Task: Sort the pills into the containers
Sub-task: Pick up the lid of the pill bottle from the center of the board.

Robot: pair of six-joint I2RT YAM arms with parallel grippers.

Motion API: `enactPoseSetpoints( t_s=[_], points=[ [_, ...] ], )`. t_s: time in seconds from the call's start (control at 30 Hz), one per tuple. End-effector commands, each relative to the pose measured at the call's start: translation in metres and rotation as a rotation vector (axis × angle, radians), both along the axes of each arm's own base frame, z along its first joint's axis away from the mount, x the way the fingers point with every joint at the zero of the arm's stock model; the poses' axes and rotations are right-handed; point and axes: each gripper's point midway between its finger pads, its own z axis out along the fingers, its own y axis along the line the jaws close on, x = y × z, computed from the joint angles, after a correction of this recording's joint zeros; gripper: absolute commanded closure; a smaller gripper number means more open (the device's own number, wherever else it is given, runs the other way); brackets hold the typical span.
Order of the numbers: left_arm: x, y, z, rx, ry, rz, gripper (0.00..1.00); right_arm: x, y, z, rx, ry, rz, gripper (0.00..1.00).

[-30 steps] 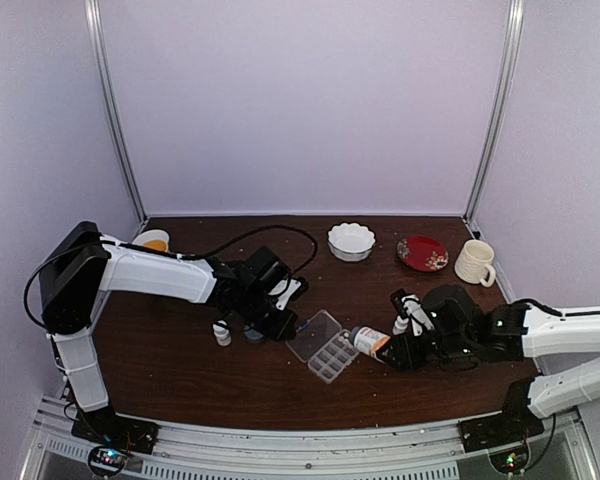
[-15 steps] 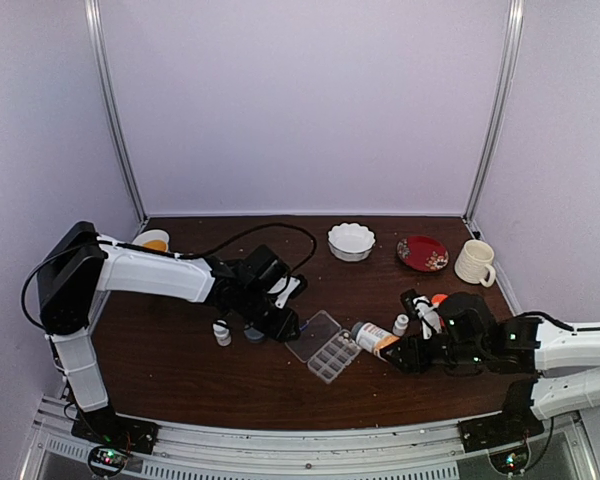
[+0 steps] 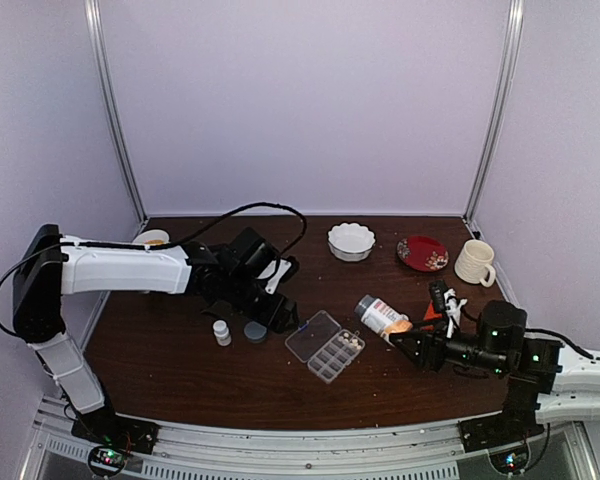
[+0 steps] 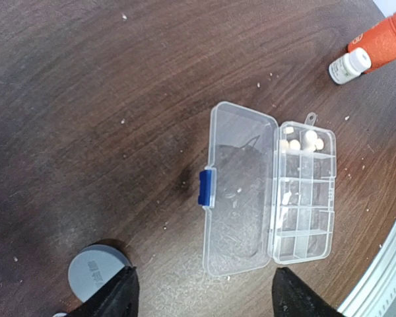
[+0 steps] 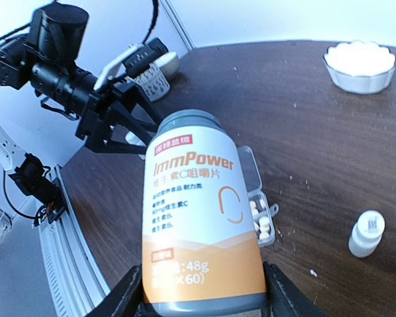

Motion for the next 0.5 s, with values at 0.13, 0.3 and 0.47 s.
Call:
enactPoseSetpoints(
  t_s=[0.13,0.3,0.47],
  points=[
    [0.014,0.028,0.010,0.125,-0.074,0.095,0.09,-0.004,-0.012,0.102,0.163,-0.343,0.003,1.00],
    [0.020,0.041,0.000,0.173,-0.053,0.132,0.02,-0.020,-0.025,0.156,0.265,-0.580,0.021,1.00],
    [0.022,0.051,-0.013,0.227,-0.009,0.138,0.03,-0.034,-0.031,0.211,0.316,-0.756,0.038,1.00]
  ],
)
